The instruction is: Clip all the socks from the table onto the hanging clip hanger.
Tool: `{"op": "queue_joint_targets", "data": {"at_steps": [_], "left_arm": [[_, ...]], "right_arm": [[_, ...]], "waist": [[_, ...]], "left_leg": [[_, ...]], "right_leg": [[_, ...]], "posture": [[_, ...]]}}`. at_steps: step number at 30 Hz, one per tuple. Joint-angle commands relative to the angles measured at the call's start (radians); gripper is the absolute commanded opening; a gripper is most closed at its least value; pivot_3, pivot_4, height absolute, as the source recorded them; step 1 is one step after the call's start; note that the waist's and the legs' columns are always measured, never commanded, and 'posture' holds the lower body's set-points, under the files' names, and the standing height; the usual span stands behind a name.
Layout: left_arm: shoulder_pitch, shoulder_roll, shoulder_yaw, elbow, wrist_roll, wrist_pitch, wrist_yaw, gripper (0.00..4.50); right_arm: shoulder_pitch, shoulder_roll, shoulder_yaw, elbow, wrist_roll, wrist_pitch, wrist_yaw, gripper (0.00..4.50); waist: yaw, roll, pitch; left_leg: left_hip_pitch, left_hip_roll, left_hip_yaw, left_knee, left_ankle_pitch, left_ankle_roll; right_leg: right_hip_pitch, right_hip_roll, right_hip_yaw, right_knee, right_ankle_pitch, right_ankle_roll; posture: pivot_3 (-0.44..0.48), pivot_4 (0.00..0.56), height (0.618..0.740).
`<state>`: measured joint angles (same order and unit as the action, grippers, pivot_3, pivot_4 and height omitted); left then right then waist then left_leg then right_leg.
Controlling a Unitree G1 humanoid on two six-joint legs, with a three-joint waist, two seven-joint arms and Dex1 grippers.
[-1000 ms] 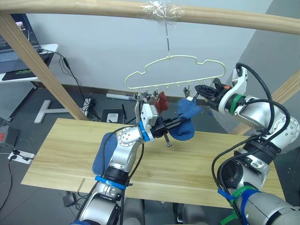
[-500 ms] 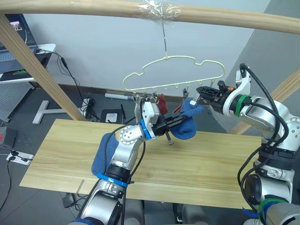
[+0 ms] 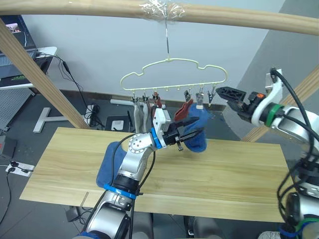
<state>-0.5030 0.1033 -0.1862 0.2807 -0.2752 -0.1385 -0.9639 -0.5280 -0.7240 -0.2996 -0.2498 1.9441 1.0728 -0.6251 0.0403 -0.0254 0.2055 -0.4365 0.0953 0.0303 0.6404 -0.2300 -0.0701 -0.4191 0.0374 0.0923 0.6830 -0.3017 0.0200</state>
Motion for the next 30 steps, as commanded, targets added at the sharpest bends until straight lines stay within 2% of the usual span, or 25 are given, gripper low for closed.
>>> {"op": "queue_joint_targets", "data": {"at_steps": [1,4,7,10,12,15,17,18,20,30], "left_arm": [[0.026,0.029,0.011,-0.058,-0.036,0.110,0.007,3.33],[0.052,0.097,0.041,-0.107,-0.064,0.219,0.005,4.22],[0.072,0.168,0.068,-0.172,-0.082,0.274,-0.005,4.22],[0.088,0.244,0.107,-0.240,-0.109,0.316,-0.027,4.25],[0.089,0.278,0.124,-0.268,-0.124,0.334,-0.035,4.25],[0.077,0.313,0.146,-0.301,-0.141,0.357,-0.038,4.25],[0.065,0.324,0.157,-0.315,-0.153,0.380,-0.027,4.25],[0.063,0.326,0.160,-0.320,-0.156,0.386,-0.023,4.25],[0.068,0.327,0.165,-0.333,-0.162,0.391,-0.020,4.25],[0.093,0.332,0.177,-0.416,-0.191,0.399,-0.020,4.25]], "right_arm": [[0.049,-0.077,0.030,-0.156,-0.148,0.011,0.119,4.50],[0.133,-0.097,0.080,-0.291,-0.410,-0.047,0.191,4.50],[0.195,-0.075,0.144,-0.385,-0.654,-0.134,0.238,4.50],[0.241,0.031,0.189,-0.438,-0.820,-0.215,0.186,3.89],[0.246,0.076,0.234,-0.457,-0.922,-0.232,0.177,3.22],[0.239,0.131,0.304,-0.470,-1.072,-0.255,0.180,3.22],[0.229,0.213,0.314,-0.441,-1.136,-0.277,0.147,2.95],[0.218,0.240,0.323,-0.429,-1.170,-0.281,0.145,2.74],[0.191,0.278,0.345,-0.413,-1.237,-0.278,0.155,2.06],[0.104,0.430,0.389,-0.282,-1.482,-0.334,0.247,2.06]], "waist": [[-0.006,0.000,0.000],[-0.017,0.000,0.000],[-0.021,0.000,0.000],[-0.019,0.000,0.000],[-0.017,0.000,0.000],[-0.016,0.000,0.000],[-0.015,0.000,0.000],[-0.015,0.000,0.000],[-0.015,0.000,0.001],[-0.014,0.000,0.001]], "left_leg": [[0.000,0.000,0.000,0.000,0.000,0.000],[0.000,0.000,-0.001,-0.001,0.000,0.000],[0.001,0.001,-0.001,0.000,0.000,0.000],[0.001,0.001,-0.002,0.001,0.000,-0.001],[0.002,0.001,-0.001,0.002,0.001,-0.001],[0.002,0.000,-0.001,0.004,0.001,-0.001],[0.002,0.000,0.000,0.004,0.001,-0.001],[0.002,0.000,-0.001,0.004,0.001,-0.001],[0.002,0.000,-0.001,0.004,0.001,-0.001],[0.002,0.000,0.000,0.003,0.000,-0.001]], "right_leg": [[0.000,0.000,0.000,0.000,0.000,0.000],[0.000,0.000,-0.001,0.000,0.000,0.000],[-0.001,0.001,0.000,0.002,0.000,0.000],[-0.001,0.001,0.000,0.004,0.000,0.000],[-0.001,0.001,0.000,0.006,0.000,0.001],[-0.001,0.000,0.001,0.006,0.000,0.001],[-0.001,0.000,0.001,0.006,0.000,0.001],[0.000,0.000,0.000,0.006,0.000,0.001],[-0.001,0.000,0.001,0.007,0.000,0.001],[-0.001,0.000,0.001,0.007,0.000,0.001]], "posture": [[0.100,0.203,0.740],[0.102,0.202,0.740],[0.108,0.202,0.740],[0.121,0.203,0.740],[0.124,0.203,0.740],[0.132,0.207,0.740],[0.132,0.207,0.740],[0.132,0.207,0.740],[0.151,0.219,0.740],[0.166,0.229,0.740]]}}
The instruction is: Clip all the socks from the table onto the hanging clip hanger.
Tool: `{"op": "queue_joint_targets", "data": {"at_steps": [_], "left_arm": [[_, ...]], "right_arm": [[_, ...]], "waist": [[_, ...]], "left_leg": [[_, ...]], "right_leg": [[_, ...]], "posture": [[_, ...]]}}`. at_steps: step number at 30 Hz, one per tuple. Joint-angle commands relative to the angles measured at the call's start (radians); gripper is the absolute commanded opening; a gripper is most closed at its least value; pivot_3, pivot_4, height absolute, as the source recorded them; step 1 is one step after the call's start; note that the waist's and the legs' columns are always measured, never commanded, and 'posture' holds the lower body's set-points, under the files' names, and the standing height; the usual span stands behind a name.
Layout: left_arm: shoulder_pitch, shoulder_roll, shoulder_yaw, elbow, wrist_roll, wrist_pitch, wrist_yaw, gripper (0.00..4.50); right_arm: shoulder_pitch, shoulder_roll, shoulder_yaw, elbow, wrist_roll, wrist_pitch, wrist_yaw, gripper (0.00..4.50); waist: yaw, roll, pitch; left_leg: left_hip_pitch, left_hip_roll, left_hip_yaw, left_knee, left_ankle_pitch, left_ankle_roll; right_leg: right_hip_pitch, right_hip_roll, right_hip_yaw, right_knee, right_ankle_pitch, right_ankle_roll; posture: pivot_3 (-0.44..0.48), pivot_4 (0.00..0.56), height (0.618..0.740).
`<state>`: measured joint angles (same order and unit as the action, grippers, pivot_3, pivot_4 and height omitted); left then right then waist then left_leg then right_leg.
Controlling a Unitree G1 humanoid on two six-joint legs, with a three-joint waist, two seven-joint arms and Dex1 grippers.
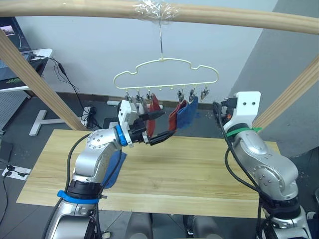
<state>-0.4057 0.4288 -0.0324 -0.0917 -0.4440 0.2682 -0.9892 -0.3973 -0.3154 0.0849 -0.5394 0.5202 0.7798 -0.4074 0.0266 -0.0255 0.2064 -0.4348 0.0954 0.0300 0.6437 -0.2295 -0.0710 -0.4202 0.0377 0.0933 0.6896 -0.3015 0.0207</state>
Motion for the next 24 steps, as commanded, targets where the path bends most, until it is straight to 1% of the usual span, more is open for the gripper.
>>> {"op": "queue_joint_targets", "data": {"at_steps": [1,10,11,24], "left_arm": [[-0.008,0.008,0.027,-0.042,-0.023,-0.010,0.006,4.25],[-0.034,0.019,0.037,-0.072,-0.052,-0.003,0.003,4.25],[-0.032,0.021,0.039,-0.075,-0.054,-0.002,0.003,4.25],[-0.024,0.021,0.046,-0.103,-0.060,0.012,0.014,4.25]], "right_arm": [[-0.034,0.035,0.007,0.020,-0.075,-0.047,0.041,2.06],[-0.087,0.140,0.021,0.126,-0.203,-0.107,0.127,2.06],[-0.088,0.149,0.019,0.128,-0.213,-0.108,0.132,2.06],[-0.082,0.233,0.010,0.116,-0.301,-0.088,0.191,2.06]], "waist": [[0.000,0.000,0.000],[0.002,0.000,0.001],[0.003,0.000,0.001],[0.005,0.001,0.001]], "left_leg": [[0.000,0.000,0.000,0.000,0.000,0.000],[0.000,0.000,0.000,0.000,0.000,0.000],[0.000,0.000,0.000,0.000,0.000,0.000],[0.000,0.000,0.000,0.000,0.000,0.000]], "right_leg": [[0.000,0.000,0.000,0.000,0.000,0.000],[0.000,0.000,0.000,0.001,0.000,0.000],[0.000,0.000,0.000,0.001,0.000,0.000],[0.000,0.000,0.000,0.001,0.000,0.000]], "posture": [[0.166,0.229,0.740],[0.170,0.231,0.740],[0.189,0.234,0.740],[0.187,0.236,0.740]]}}
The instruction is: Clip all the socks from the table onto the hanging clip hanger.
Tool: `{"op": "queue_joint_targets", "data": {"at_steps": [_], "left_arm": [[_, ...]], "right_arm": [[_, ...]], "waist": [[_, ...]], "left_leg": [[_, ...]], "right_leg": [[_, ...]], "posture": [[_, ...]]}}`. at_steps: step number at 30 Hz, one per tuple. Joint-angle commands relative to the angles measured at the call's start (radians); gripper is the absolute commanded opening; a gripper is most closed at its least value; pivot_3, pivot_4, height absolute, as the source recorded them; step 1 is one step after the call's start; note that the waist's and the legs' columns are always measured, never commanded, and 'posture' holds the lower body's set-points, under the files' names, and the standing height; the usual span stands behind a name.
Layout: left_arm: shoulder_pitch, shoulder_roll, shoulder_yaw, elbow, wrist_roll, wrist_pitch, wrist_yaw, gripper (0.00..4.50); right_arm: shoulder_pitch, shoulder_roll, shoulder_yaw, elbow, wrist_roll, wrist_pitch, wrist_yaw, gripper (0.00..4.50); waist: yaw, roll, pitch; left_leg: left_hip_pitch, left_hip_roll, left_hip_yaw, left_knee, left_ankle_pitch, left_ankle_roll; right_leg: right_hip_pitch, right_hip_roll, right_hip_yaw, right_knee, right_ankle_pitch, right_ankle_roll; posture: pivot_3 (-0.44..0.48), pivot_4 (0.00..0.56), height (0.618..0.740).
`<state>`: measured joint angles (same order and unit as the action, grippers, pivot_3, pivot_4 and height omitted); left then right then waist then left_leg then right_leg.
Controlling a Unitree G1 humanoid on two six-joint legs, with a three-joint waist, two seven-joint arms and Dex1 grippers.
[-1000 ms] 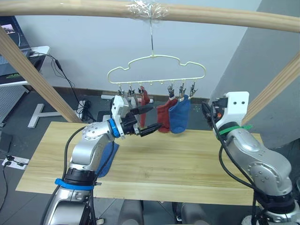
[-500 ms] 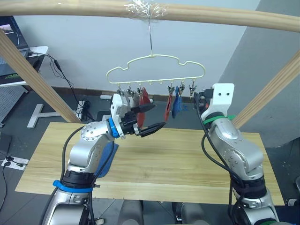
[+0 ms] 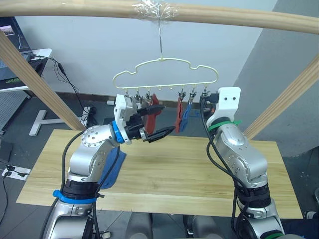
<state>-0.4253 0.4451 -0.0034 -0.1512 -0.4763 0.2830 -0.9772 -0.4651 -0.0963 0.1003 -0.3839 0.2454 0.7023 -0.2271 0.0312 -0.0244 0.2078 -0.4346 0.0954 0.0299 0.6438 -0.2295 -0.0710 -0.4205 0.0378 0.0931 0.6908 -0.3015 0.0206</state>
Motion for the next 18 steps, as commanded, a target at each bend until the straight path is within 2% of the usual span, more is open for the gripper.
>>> {"op": "queue_joint_targets", "data": {"at_steps": [1,18], "left_arm": [[-0.005,0.005,0.017,-0.044,-0.028,-0.004,0.003,4.25],[-0.007,0.004,0.011,-0.072,-0.038,0.012,0.015,4.25]], "right_arm": [[-0.015,0.019,-0.005,-0.039,-0.031,-0.011,0.014,2.06],[-0.073,0.084,-0.045,0.043,-0.091,-0.031,0.057,2.06]], "waist": [[0.000,0.000,0.000],[0.000,0.001,0.001]], "left_leg": [[0.000,0.000,0.000,0.000,0.000,0.000],[0.000,0.000,0.000,0.000,0.000,0.000]], "right_leg": [[0.000,0.000,0.000,0.000,0.000,0.000],[0.000,0.000,0.000,0.000,0.000,0.000]], "posture": [[0.187,0.236,0.740],[0.197,0.229,0.740]]}}
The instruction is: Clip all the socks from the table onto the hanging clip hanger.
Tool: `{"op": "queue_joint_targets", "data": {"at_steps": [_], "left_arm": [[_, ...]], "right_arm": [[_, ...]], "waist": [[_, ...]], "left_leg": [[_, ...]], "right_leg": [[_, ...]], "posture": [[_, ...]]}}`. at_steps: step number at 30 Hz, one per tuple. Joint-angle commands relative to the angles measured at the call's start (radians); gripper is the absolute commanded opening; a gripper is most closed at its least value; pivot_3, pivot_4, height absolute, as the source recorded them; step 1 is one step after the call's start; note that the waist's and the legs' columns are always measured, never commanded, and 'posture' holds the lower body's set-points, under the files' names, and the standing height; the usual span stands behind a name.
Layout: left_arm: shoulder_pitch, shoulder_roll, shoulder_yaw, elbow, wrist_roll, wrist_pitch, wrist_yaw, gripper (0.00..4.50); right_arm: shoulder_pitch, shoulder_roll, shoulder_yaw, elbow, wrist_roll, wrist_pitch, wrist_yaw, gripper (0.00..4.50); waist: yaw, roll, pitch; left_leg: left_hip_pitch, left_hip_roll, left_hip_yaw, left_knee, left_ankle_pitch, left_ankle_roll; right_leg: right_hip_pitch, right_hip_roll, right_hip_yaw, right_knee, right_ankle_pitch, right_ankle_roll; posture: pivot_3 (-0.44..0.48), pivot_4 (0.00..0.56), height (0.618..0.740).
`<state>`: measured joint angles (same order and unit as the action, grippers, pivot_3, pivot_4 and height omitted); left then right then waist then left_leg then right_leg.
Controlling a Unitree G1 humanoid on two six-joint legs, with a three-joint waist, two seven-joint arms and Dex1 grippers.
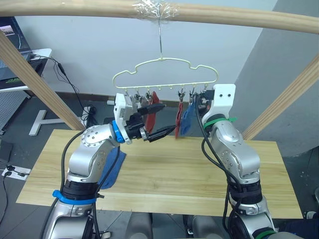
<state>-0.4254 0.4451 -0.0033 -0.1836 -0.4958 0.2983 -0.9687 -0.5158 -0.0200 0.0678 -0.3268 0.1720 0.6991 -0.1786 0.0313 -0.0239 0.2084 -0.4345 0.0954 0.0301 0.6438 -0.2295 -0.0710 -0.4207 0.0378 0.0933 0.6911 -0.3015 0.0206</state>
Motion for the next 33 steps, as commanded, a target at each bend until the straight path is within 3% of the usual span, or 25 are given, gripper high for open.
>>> {"op": "queue_joint_targets", "data": {"at_steps": [1,17,20,25,30,33], "left_arm": [[-0.006,0.004,0.011,-0.041,-0.019,-0.003,0.007,4.25],[-0.003,-0.003,0.014,-0.053,-0.038,-0.019,0.001,4.25],[0.002,-0.003,0.014,-0.050,-0.037,-0.025,-0.003,4.25],[0.011,-0.008,0.010,-0.057,-0.034,-0.025,0.002,4.25],[0.038,-0.011,0.006,-0.069,-0.026,-0.014,0.017,4.25],[0.061,-0.016,0.015,-0.027,0.008,0.024,0.098,4.25]], "right_arm": [[-0.024,0.010,-0.016,-0.009,-0.019,-0.030,0.010,2.06],[-0.060,0.041,-0.046,0.052,-0.043,-0.075,0.037,2.06],[-0.063,0.043,-0.048,0.060,-0.045,-0.084,0.041,1.46],[-0.067,0.041,-0.054,0.072,-0.048,-0.094,0.051,0.02],[-0.057,0.007,-0.067,0.063,-0.046,-0.089,0.079,0.02],[-0.041,-0.070,-0.085,0.025,-0.016,-0.019,0.150,0.02]], "waist": [[0.000,0.000,0.000],[0.000,0.000,0.000],[0.001,0.000,0.000],[0.001,0.000,0.000],[0.001,0.000,0.000],[0.003,0.000,0.000]], "left_leg": [[0.000,0.000,0.000,0.000,0.000,0.000],[0.000,0.000,0.000,0.000,0.000,0.000],[0.000,0.000,0.000,0.000,0.000,0.000],[0.000,0.000,0.000,0.000,0.000,0.000],[0.000,0.000,0.000,0.000,0.000,0.000],[0.000,0.000,0.000,0.000,0.000,0.000]], "right_leg": [[0.000,0.000,0.000,0.000,0.000,0.000],[0.000,0.000,0.000,0.000,0.000,0.000],[0.000,0.000,0.000,0.000,0.000,0.000],[0.000,0.000,0.000,0.000,0.000,0.000],[0.000,0.000,0.000,0.000,0.000,0.000],[0.000,0.000,0.000,0.000,0.000,0.000]], "posture": [[0.197,0.229,0.740],[0.204,0.220,0.740],[0.205,0.219,0.740],[0.205,0.220,0.740],[0.197,0.225,0.740],[0.194,0.227,0.740]]}}
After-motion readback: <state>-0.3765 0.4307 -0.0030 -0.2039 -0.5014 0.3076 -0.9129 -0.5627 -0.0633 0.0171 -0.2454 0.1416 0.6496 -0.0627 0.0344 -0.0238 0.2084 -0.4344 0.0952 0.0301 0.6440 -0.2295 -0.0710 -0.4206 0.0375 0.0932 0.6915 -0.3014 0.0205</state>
